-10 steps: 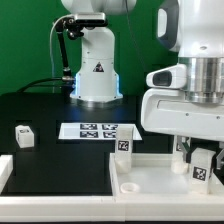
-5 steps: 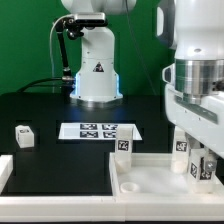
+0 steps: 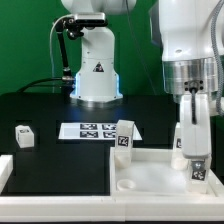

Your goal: Assemble square table

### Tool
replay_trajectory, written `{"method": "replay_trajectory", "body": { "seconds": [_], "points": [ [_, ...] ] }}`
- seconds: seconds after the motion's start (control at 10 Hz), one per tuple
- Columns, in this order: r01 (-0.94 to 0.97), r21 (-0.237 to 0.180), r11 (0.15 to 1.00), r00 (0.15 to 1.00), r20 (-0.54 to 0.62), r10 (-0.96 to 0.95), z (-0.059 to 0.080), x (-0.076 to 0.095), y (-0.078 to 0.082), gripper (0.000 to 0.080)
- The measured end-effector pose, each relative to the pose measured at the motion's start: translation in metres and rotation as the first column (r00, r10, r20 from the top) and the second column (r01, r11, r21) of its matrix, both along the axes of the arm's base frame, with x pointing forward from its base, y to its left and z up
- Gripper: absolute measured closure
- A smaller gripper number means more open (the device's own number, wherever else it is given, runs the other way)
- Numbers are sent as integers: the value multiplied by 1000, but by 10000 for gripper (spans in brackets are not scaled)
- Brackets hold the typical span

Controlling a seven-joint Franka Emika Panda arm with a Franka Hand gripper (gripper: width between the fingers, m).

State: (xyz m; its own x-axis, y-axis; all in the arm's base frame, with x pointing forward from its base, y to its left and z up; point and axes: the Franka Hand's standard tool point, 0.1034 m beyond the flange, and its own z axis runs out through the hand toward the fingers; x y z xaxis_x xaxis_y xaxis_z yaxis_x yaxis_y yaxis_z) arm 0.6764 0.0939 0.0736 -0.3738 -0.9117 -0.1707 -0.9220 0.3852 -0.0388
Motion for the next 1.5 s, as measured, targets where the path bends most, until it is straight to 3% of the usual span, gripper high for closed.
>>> {"method": "replay_trajectory", "body": {
  "seconds": [0.1,0.2,0.3,0.4,0.5,0.6,0.8,0.9,1.0,1.5],
  "points": [
    [20,-1,1000,1000,-4,-20,0,0,-1,508],
    [40,-1,999,999,-9,-40,-1,-1,-1,416],
    [33,-2,999,999,-9,-33,-2,-1,-1,416],
    [33,-3,999,999,-9,-33,-2,-1,-1,241],
    [26,-4,1000,1000,-4,-26,-1,-1,-2,241],
    [-17,-16,1000,1000,22,17,2,-2,-13,169],
    [-115,-34,993,992,48,117,19,-13,-38,155],
    [-142,-48,989,987,71,145,30,-16,-58,151],
    [-134,-48,990,988,73,138,32,-17,-66,151],
    [-143,-49,989,987,67,146,29,-18,-62,151]
  ]
}}
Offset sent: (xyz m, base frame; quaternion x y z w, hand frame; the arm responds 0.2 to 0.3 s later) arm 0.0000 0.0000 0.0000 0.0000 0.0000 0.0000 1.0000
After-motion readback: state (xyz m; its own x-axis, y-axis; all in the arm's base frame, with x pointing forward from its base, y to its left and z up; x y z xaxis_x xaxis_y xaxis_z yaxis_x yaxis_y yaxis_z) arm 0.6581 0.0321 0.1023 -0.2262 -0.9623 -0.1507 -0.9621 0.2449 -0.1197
